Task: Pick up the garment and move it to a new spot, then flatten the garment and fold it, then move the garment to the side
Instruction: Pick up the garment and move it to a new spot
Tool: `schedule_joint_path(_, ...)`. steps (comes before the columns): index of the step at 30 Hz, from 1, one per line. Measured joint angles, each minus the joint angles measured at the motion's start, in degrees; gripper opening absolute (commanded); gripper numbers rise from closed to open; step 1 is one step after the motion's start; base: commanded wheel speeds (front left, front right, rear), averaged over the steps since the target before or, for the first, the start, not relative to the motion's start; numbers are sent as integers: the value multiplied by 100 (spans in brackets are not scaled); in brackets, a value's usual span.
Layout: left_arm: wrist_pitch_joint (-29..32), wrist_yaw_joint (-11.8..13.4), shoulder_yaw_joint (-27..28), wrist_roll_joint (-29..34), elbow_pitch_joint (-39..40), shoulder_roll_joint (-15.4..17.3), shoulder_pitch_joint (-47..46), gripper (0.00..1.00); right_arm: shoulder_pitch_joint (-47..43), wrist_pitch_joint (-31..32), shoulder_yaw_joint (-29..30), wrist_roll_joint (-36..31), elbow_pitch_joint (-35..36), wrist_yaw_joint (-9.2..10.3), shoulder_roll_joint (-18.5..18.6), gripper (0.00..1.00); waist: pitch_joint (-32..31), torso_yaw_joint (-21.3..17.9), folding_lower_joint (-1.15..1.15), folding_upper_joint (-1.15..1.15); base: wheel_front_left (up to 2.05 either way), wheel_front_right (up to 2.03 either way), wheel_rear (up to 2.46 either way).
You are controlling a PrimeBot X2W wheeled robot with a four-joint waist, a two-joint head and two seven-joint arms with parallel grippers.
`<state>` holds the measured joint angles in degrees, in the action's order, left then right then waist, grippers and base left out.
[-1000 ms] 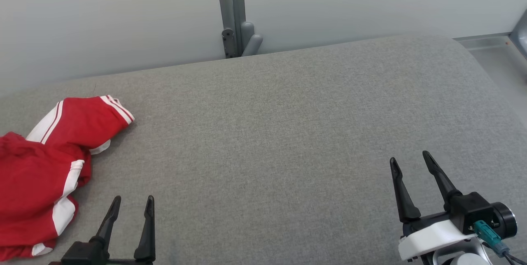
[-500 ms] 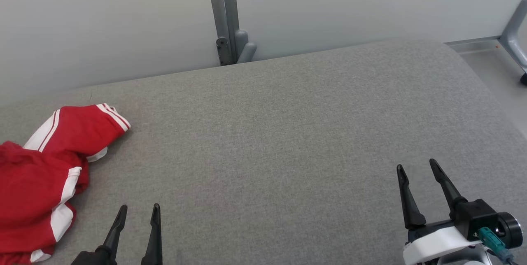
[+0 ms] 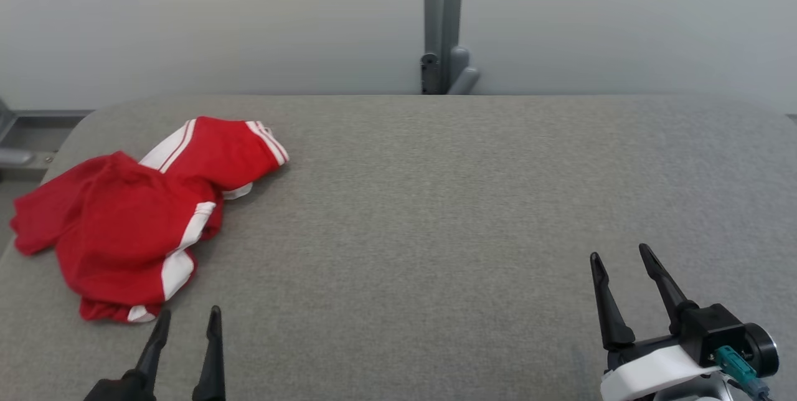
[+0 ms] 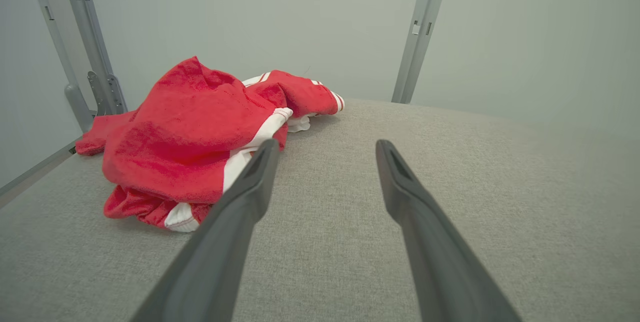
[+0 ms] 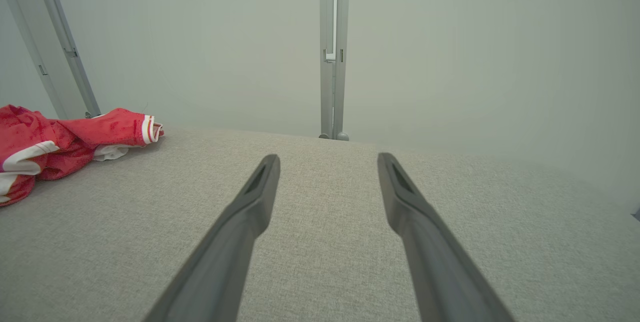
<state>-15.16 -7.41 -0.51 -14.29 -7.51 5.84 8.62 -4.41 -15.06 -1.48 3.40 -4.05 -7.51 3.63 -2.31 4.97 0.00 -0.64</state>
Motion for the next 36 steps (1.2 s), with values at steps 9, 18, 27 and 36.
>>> schedule_joint_path(9,-2,0,530,-41,115,85,133,100,168,0,-344,38,-100,0,-60,100,-71,1175,0,0,0,0,0)
schedule_joint_path(18,-3,0,364,-197,-58,81,7,100,110,0,-322,45,-125,-1,-82,100,-78,1818,0,0,0,0,0)
schedule_joint_path(27,499,0,-160,-1596,-1407,33,-1864,100,713,0,-457,-156,59,-1,369,100,480,1901,0,0,0,0,0)
schedule_joint_path(36,1277,3,-35,-2476,-3408,193,-3953,100,1407,0,-699,-234,75,-2,647,100,1660,1805,0,0,0,0,0)
